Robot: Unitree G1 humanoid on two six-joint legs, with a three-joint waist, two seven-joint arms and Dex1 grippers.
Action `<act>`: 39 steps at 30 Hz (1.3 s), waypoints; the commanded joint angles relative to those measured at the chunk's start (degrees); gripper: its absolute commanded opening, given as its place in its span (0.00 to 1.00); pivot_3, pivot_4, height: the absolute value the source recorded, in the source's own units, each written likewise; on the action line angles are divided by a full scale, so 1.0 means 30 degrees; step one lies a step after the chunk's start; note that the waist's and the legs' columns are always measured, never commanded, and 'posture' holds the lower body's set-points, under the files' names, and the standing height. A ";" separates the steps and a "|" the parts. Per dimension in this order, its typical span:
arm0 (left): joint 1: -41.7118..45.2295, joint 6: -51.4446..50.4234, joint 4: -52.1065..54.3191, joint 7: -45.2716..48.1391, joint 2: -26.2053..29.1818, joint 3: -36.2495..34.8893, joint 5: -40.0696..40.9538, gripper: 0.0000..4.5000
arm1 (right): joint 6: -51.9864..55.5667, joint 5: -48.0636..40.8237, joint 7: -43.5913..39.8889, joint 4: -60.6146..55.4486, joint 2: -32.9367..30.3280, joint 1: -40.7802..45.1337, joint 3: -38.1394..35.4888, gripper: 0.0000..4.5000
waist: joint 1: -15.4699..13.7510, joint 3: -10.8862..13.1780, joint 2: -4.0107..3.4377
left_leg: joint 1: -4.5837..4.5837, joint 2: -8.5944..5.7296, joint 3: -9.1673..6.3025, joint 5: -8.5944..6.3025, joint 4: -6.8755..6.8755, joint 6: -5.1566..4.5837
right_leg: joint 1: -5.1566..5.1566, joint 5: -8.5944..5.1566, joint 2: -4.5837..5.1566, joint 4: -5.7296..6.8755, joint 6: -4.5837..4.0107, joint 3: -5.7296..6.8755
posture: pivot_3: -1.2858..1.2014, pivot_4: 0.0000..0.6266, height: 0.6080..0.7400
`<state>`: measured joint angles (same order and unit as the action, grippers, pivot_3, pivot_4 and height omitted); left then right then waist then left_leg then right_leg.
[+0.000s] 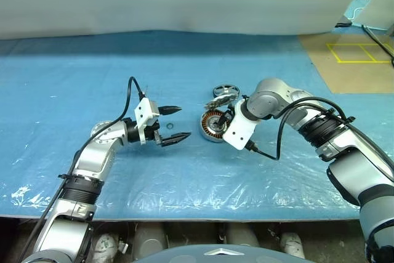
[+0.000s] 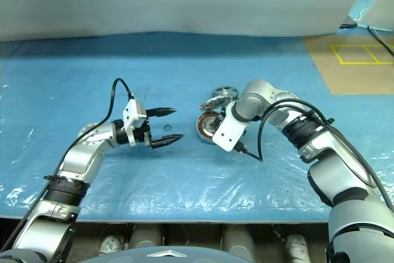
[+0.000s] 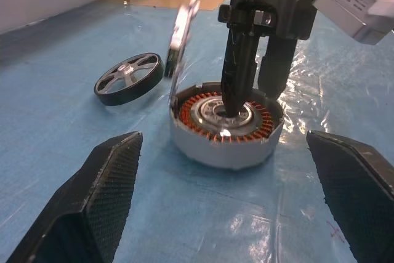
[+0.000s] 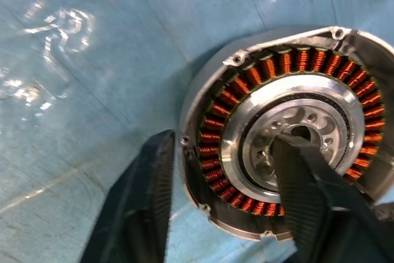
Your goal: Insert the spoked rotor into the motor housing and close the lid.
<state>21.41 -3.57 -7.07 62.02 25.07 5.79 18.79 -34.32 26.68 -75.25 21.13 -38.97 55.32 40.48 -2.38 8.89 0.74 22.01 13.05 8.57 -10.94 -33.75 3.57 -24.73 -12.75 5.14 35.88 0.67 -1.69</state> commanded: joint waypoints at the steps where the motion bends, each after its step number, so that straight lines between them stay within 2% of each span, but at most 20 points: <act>1: -0.0126 0.0073 0.0847 -0.0147 -0.0029 0.0027 0.0009 1.00 | 0.0628 -0.0764 -0.0321 -0.0807 -0.0036 0.0060 -0.0997 0.81 | -0.0002 0.0000 0.0000 | 0.0004 0.0000 0.0001 0.0000 0.0000 -0.0002 | -0.0001 0.0000 0.0000 -0.0002 -0.0001 0.0002 | 0.52 0.24 1.00; 7: -0.0263 -0.0048 0.0965 -0.0148 0.0168 0.0042 -0.0007 1.00 | 0.3075 -0.3760 -0.2654 -0.4142 -0.0848 -0.0479 -0.2232 0.81 | -0.0045 0.0001 0.0001 | 0.0001 0.0003 0.0000 -0.0009 0.0002 -0.0019 | -0.0001 0.0000 -0.0001 0.0000 0.0000 0.0002 | 0.52 0.24 1.00; 9: -0.0253 -0.0065 0.0967 -0.0076 0.0235 0.0067 -0.0010 1.00 | 0.5008 -0.5170 -0.3584 -0.5831 -0.1288 -0.0955 -0.2933 0.81 | -0.0060 0.0001 0.0001 | 0.0000 0.0003 0.0000 -0.0029 0.0002 -0.0055 | 0.0003 0.0000 0.0001 -0.0001 0.0000 0.0002 | 0.52 0.24 1.00; 14: -0.0015 -0.0296 0.1024 0.0000 0.0296 0.0065 0.0107 1.00 | 1.2691 -0.9627 -0.4926 -1.0383 -0.2866 -0.2720 -0.5604 0.81 | -0.0181 0.0000 0.0000 | -0.0002 0.0004 -0.0002 -0.0040 0.0003 -0.0073 | 0.0005 0.0000 0.0001 -0.0001 0.0000 0.0002 | 0.52 0.24 1.00; 17: 0.0008 -0.0336 0.1062 0.0026 0.0426 -0.0131 0.0232 1.00 | 1.6925 -1.1505 -0.4004 -1.1897 -0.4178 -0.4316 -0.7648 0.81 | -0.0373 0.0000 -0.0001 | -0.0021 0.0005 -0.0002 -0.0041 0.0011 -0.0072 | 0.0022 0.0000 0.0002 -0.0011 0.0000 0.0001 | 0.52 0.24 1.00; 20: -0.0085 -0.0351 0.0661 -0.0257 0.0737 -0.0475 0.0050 1.00 | 1.9964 -1.1869 -0.1016 -1.2255 -0.5083 -0.7689 -1.0714 0.81 | -0.0581 -0.0001 0.0003 | -0.0064 0.0006 0.0000 -0.0059 0.0039 -0.0039 | 0.0062 -0.0001 0.0003 -0.0041 -0.0001 0.0000 | 0.52 0.24 1.00; 23: -0.0233 -0.0500 0.0215 -0.0684 0.0868 -0.0553 -0.0167 1.00 | 2.1710 -1.2117 0.2481 -1.3187 -0.4062 -1.1421 -1.3468 0.81 | -0.0675 -0.0001 -0.0002 | -0.0115 -0.0004 0.0003 -0.0042 0.0099 0.0051 | 0.0116 -0.0003 0.0006 -0.0088 -0.0002 0.0004 | 0.52 0.24 1.00; 26: -0.0142 -0.0570 -0.0016 -0.0916 0.0643 -0.0722 0.0071 1.00 | 2.1489 -1.1920 0.6061 -1.4235 -0.1776 -1.4804 -1.5207 0.81 | -0.0626 -0.0002 -0.0014 | -0.0136 -0.0020 0.0008 -0.0035 0.0146 0.0068 | 0.0118 -0.0004 0.0008 -0.0120 0.0001 -0.0007 | 0.52 0.24 1.00; 29: 0.0029 -0.0164 -0.0433 -0.1212 0.0380 -0.0857 -0.0022 1.00 | 2.2147 -1.3111 0.9183 -1.6688 0.1584 -1.7044 -1.6384 0.81 | -0.0537 -0.0004 -0.0026 | -0.0133 -0.0017 0.0013 -0.0034 0.0182 0.0076 | 0.0093 -0.0006 0.0002 -0.0134 0.0004 -0.0009 | 0.52 0.24 1.00; 34: 0.0390 0.0645 -0.1574 -0.0906 0.0270 -0.0931 -0.0043 1.00 | 2.3172 -1.4163 1.1047 -1.8154 0.3447 -1.7909 -1.6158 0.81 | -0.0537 -0.0002 -0.0038 | -0.0149 -0.0049 0.0012 -0.0034 0.0192 0.0085 | 0.0103 0.0000 0.0014 -0.0146 0.0019 -0.0030 | 0.52 0.24 1.00; 39: 0.0924 0.1128 -0.3398 0.0152 0.0740 -0.0582 -0.0604 1.00 | 2.4464 -1.5743 1.0860 -1.8803 0.3373 -1.7768 -1.5359 0.81 | -0.0559 -0.0001 -0.0042 | -0.0175 -0.0049 0.0009 -0.0035 0.0227 0.0090 | 0.0119 -0.0007 0.0015 -0.0154 0.0031 -0.0027 | 0.52 0.24 1.00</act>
<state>22.73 -1.76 -16.65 61.47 26.51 4.31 17.51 38.40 -18.39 -42.45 -32.47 -28.13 1.48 -5.83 -4.06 8.88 0.62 21.49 12.90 8.59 -11.04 -33.06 3.84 -24.38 -12.77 5.18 35.39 0.76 -1.77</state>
